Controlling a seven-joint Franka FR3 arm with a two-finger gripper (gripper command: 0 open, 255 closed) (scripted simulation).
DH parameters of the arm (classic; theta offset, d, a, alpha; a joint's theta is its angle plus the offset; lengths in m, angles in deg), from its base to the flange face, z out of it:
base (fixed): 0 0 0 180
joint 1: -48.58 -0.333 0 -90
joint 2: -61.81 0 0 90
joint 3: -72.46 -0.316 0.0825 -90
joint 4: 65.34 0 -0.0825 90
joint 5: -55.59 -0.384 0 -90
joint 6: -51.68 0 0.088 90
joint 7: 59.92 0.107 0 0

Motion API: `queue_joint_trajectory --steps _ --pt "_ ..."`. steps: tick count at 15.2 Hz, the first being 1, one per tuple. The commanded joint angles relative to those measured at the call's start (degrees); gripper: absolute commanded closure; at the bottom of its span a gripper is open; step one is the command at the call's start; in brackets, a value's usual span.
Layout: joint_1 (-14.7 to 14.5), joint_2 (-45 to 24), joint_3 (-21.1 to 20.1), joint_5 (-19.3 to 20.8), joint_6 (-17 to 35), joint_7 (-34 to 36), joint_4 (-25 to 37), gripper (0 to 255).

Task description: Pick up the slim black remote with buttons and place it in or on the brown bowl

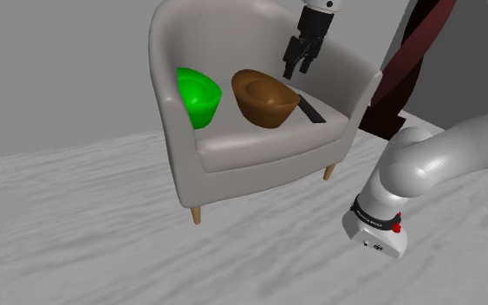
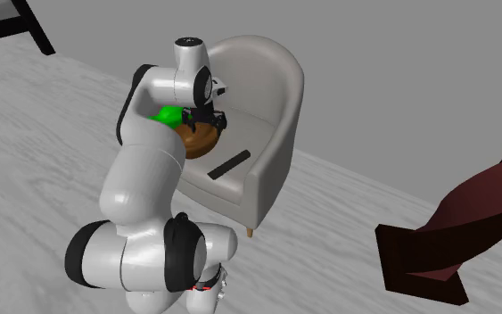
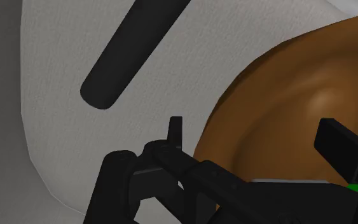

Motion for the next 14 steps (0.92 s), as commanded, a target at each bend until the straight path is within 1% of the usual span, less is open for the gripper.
queue_joint_trajectory --steps 1,6,10,11,14 --pt "0.0 0.0 0.0 0.0 0.0 0.0 0.0 0" --pt "8.1 2.1 0.4 -1.0 0.3 14.9 -6.3 0" --pt "14.6 5.6 0.5 -2.2 -0.3 26.9 -12.4 0" --pt "14.8 5.7 0.4 -2.2 -0.4 27.1 -12.5 0" --pt "14.8 6.0 0.2 -2.4 1.8 27.1 -15.0 0"
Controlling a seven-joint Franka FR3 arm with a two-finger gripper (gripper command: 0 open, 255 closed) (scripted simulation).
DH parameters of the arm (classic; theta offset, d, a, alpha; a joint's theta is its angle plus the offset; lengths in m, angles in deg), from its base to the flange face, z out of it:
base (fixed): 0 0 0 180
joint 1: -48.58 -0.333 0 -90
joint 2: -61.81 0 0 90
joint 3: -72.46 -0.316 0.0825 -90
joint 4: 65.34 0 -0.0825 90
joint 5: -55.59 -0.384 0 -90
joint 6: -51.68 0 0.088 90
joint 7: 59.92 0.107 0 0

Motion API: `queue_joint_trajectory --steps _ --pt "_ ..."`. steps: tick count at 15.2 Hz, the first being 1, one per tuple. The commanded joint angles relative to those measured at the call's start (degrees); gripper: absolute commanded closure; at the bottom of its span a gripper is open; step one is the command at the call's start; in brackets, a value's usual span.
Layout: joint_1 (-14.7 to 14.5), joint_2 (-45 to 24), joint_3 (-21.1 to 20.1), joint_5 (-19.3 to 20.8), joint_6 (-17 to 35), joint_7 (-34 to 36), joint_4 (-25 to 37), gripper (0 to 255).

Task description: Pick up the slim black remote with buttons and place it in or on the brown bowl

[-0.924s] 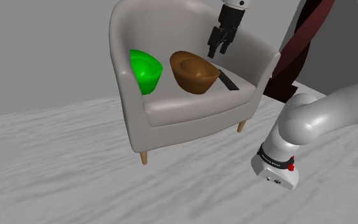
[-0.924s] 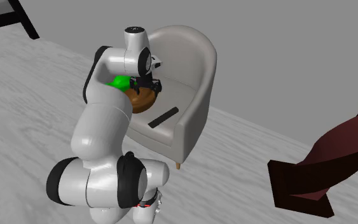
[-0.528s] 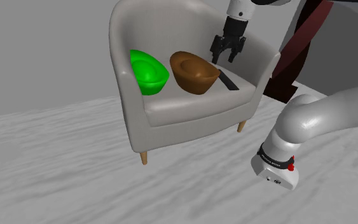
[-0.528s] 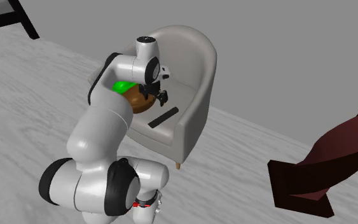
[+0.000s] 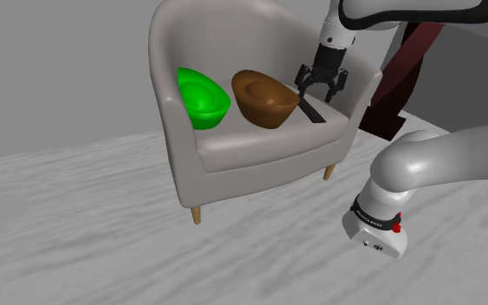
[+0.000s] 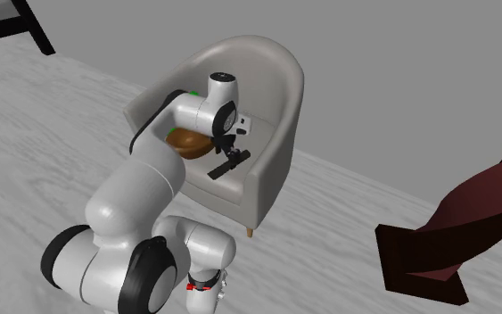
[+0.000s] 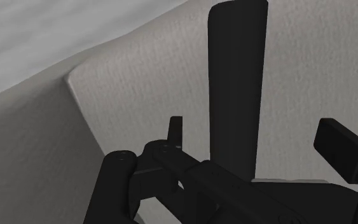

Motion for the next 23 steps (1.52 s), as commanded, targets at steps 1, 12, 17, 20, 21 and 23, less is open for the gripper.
queue_joint_trajectory --steps 1,12,17,20,21,23 --pt "0.1 0.4 -0.2 -0.2 1.5 0.3 -1.9 0" --pt "0.0 0.5 -0.4 -0.4 4.2 0.2 -4.7 0" --pt "0.0 0.4 -0.4 -0.4 4.1 0.2 -4.6 255" --pt "0.0 0.3 -0.5 -0.4 4.2 0.3 -4.6 255" --pt "0.0 0.3 -0.4 -0.4 4.3 0.2 -4.6 255" --pt "0.0 0.5 -0.4 -0.4 3.4 0.3 -3.9 255"
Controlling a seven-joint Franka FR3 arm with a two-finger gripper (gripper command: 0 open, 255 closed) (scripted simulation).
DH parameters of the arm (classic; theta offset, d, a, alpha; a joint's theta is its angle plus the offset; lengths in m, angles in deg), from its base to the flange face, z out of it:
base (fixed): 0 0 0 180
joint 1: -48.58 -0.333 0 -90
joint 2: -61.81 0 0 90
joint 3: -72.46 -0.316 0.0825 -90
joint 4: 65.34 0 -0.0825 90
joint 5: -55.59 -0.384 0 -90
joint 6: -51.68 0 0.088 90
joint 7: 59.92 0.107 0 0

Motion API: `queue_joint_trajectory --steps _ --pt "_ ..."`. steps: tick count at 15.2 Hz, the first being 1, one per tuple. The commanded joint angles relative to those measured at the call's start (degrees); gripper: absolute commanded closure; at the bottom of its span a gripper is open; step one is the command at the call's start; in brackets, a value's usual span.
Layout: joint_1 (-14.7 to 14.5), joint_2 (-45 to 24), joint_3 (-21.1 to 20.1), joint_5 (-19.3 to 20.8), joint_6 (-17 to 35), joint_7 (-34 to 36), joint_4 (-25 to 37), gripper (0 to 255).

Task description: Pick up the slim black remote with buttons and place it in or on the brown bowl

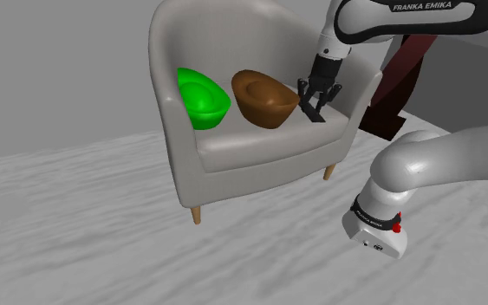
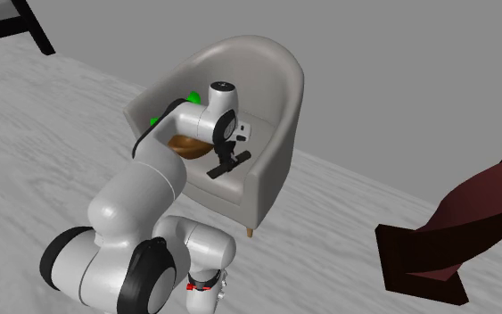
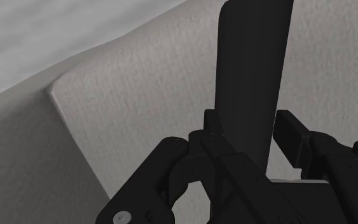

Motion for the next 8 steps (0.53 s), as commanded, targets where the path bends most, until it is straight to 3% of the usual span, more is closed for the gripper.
queue_joint_trajectory --steps 1,8 --pt "0.0 -0.1 0.0 0.0 -1.1 0.1 1.1 255" --pt "0.0 -0.9 0.2 0.3 -6.1 0.4 6.9 255"
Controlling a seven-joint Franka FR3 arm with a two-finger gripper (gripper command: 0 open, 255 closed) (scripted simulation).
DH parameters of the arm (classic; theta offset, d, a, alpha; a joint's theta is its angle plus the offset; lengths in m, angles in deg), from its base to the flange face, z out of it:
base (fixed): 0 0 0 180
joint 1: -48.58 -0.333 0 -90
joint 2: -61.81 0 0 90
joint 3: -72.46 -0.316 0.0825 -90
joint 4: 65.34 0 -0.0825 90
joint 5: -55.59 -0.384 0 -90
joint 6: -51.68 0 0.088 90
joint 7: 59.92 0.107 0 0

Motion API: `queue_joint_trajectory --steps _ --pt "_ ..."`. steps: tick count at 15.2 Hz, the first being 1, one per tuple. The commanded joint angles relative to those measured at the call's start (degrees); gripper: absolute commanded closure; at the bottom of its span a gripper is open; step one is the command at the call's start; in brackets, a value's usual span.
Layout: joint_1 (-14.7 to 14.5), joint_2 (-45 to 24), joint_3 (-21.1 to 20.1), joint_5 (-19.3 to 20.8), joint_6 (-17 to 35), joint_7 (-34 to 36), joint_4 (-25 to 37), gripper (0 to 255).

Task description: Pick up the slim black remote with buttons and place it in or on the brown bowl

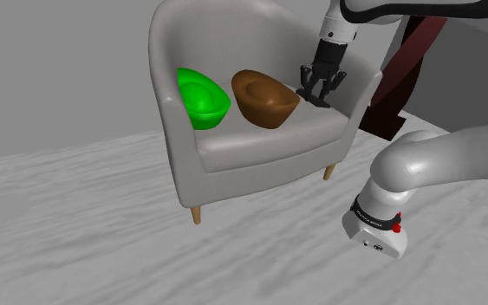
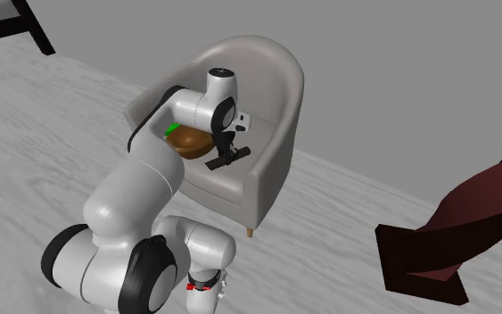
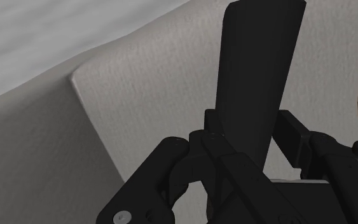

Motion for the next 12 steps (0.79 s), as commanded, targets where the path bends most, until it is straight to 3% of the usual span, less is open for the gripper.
queue_joint_trajectory --steps 1,12 --pt "0.0 -0.3 0.1 0.1 -1.3 0.1 1.6 255" --pt "0.1 -2.8 0.3 0.3 -8.8 0.6 11.7 255"
